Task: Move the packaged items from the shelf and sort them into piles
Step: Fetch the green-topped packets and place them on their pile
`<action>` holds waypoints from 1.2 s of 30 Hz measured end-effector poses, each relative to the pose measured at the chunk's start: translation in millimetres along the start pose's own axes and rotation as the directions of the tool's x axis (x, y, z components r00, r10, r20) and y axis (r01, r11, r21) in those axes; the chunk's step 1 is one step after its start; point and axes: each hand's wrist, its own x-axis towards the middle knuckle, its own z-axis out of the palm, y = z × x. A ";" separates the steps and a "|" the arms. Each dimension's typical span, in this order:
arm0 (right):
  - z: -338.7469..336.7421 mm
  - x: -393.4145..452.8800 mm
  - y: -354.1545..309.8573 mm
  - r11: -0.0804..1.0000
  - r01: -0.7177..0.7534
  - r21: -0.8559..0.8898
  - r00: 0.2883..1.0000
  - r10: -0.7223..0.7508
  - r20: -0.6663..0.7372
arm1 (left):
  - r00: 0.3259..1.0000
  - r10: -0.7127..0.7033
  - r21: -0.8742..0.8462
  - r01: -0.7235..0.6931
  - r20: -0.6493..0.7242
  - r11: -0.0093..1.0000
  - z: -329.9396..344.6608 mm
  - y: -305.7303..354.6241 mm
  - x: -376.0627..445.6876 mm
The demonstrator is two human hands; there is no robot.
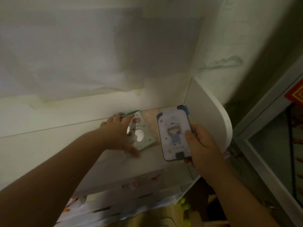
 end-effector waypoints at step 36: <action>127.0 -1.2 -46.2 0.957 0.038 0.287 0.981 -0.090 0.172 | 0.775 -0.621 -0.986 0.012 0.114 -0.167 -19.3 -81.7 -164.9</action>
